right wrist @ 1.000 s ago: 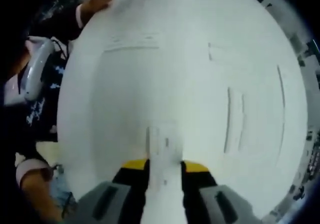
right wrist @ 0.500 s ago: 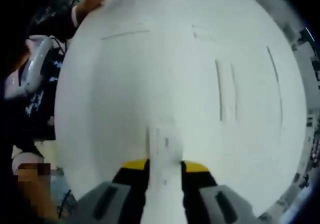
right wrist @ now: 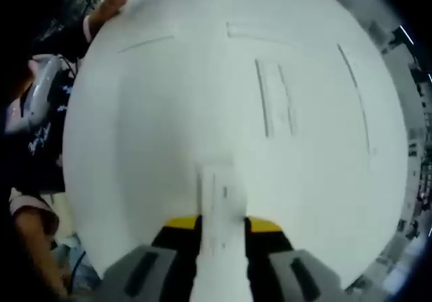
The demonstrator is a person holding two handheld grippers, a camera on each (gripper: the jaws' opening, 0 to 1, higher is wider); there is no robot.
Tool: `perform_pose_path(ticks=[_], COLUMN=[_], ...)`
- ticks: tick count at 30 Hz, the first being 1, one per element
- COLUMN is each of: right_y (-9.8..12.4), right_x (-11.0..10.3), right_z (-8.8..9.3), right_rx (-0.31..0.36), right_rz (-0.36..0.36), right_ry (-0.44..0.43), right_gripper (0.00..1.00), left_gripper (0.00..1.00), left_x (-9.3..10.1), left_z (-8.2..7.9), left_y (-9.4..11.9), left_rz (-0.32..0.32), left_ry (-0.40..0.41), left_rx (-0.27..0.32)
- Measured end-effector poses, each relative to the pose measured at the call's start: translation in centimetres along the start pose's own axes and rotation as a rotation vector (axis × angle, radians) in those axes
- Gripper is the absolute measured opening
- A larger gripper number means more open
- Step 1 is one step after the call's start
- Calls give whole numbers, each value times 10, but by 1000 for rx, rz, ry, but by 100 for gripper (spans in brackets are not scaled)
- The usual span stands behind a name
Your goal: Locate the socket holder cover, grip the socket holder cover, clip it into the socket holder slot.
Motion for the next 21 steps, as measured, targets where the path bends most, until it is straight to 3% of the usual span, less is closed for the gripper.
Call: perform_pose_path(ticks=[9, 21], right_y=[-2, -6], right_x=[16, 33], right_z=[7, 7], right_rx=[-38, -39], right_rz=[3, 22], right_ry=[-12, 4], right_gripper=[28, 28], left_gripper=[90, 90], left_x=[0, 0], left_z=[2, 4], left_y=[-1, -2], left_rz=[-1, -6], left_ry=[-4, -8], left_rx=[-13, -24])
Point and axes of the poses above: the point that each gripper's makers call its tool centre point, and the gripper's own axes: y roughly backward along the fingers, x roughly to its right, z roughly out of its underside, the point moved 6 cm from there along y, roughly backward along the fingers, and after that the axes turned 3 degrees about x, right-handed, at the moved point
